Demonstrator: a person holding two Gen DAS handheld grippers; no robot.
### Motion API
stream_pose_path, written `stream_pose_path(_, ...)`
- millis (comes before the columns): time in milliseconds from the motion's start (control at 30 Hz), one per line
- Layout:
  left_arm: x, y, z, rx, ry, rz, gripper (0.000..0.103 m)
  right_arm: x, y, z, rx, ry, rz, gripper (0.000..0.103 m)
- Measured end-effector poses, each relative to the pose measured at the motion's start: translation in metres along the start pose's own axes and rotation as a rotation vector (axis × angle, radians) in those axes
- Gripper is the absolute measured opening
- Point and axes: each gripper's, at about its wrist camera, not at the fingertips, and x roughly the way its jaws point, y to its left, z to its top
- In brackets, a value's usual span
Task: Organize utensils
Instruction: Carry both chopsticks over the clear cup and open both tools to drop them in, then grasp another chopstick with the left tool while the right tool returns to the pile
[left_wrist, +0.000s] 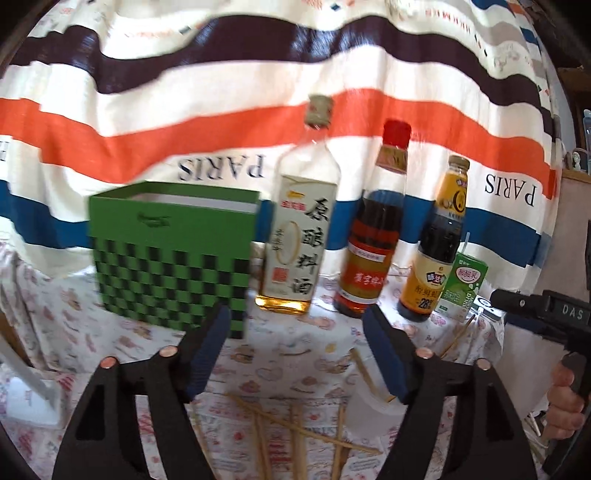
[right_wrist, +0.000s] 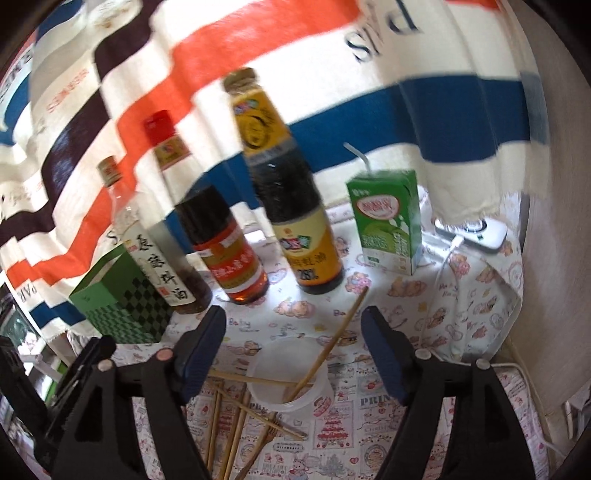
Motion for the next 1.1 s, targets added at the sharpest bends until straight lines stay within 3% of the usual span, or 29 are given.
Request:
stream_pose_path(233, -0.029, 0.026, -0.016, 0.049, 0.001, 0.078, 0.083, -0.017, 0.035, -0.015, -0.076, -0.031, 0.002, 0.081)
stream_pose_path(433, -0.055, 0.047, -0.038, 0.044, -0.003, 0.116, 0.103, -0.012, 0.055, -0.045, -0.124, 0.054, 0.006, 0.081)
stream_pose_path(500, -0.060, 0.050, -0.050, 0.040, 0.005, 0.120, 0.103, -0.013, 0.062, -0.061, -0.148, 0.088, 0.009, 0.081)
stream_pose_path(667, -0.059, 0.068, -0.079, -0.092, 0.089, 0.050, 0.103, -0.016, 0.068, -0.102, -0.168, 0.134, 0.022, 0.082)
stream_pose_path(833, -0.039, 0.064, -0.101, 0.034, 0.169, 0.151, 0.103, 0.005, 0.066, -0.137, -0.169, 0.168, 0.004, 0.083)
stream_pose_path(967, -0.012, 0.067, -0.118, 0.067, 0.274, 0.279, 0.103, 0.030, 0.057, -0.156, -0.178, 0.283, -0.011, 0.083)
stream_pose_path(1100, 0.007, 0.072, -0.134, 0.036, 0.416, 0.261, 0.103, 0.052, 0.045, -0.164, -0.176, 0.339, -0.083, 0.083)
